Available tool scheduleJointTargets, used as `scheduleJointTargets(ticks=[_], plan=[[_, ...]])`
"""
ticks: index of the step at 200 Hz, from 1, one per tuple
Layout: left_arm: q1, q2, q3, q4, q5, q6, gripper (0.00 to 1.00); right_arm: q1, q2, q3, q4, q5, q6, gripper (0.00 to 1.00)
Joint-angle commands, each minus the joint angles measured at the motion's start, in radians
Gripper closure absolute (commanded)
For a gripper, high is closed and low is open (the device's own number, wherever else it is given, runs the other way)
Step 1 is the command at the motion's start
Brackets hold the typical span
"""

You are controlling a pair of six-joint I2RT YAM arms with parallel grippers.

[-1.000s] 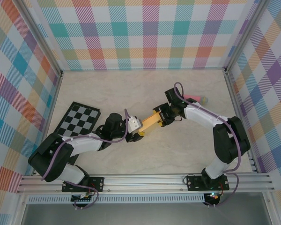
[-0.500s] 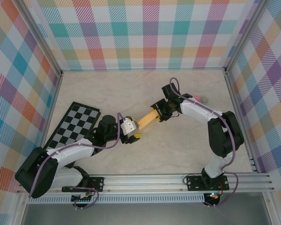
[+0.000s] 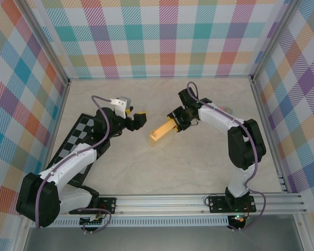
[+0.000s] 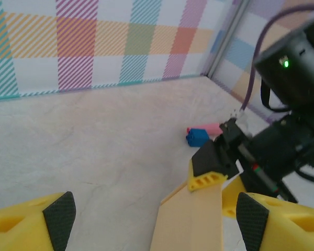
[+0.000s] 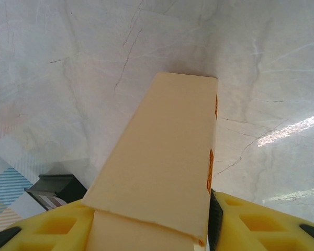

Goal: Fold the paper box

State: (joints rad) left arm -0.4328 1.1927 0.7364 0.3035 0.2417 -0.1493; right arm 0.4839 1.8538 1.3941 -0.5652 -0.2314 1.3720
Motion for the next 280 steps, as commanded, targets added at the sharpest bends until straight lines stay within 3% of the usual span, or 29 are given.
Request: scheduleJointTargets(ticks=[1,27,65,116,161,191,217,231,245,260,280], plan=[[-0.006,0.08,0.045,-0.132,-0.02,-0.183,0.18,-0.007,0.043,0.059,-0.107,0.045,0.013,0.51],[-0.081,0.084,0.026,-0.087,-0.045,-0.18,0.11,-0.007,0.032,0.057,-0.138,0.091,0.068,0.51],[-0.162,0.102,0.03,-0.162,-0.046,-0.165,0.03,-0.007,0.019,0.057,-0.177,0.158,0.152,0.52],[-0.169,0.186,0.063,-0.186,-0.127,-0.164,0.01,-0.003,0.021,0.074,-0.179,0.201,0.27,0.51],[-0.16,0.256,0.012,0.051,-0.088,-0.187,0.0,-0.004,0.045,0.194,-0.236,0.205,0.239,0.51],[-0.144,0.217,-0.127,0.352,0.106,0.027,0.0,-0.006,0.051,0.223,-0.273,0.196,0.197,0.53],[-0.142,0.199,-0.183,0.407,0.234,0.226,0.0,-0.026,0.057,0.221,-0.288,0.156,0.147,0.54],[-0.142,0.212,-0.174,0.362,0.203,0.295,0.0,-0.044,0.058,0.223,-0.308,0.13,0.11,0.54],[-0.142,0.24,-0.213,0.446,0.161,0.356,0.0,-0.065,0.049,0.22,-0.321,0.108,0.065,0.54],[-0.142,0.283,-0.243,0.543,0.19,0.436,0.0,-0.083,0.037,0.224,-0.346,0.079,0.005,0.55],[-0.149,0.33,-0.203,0.53,0.209,0.488,0.0,-0.104,0.025,0.24,-0.415,0.033,-0.081,0.55]])
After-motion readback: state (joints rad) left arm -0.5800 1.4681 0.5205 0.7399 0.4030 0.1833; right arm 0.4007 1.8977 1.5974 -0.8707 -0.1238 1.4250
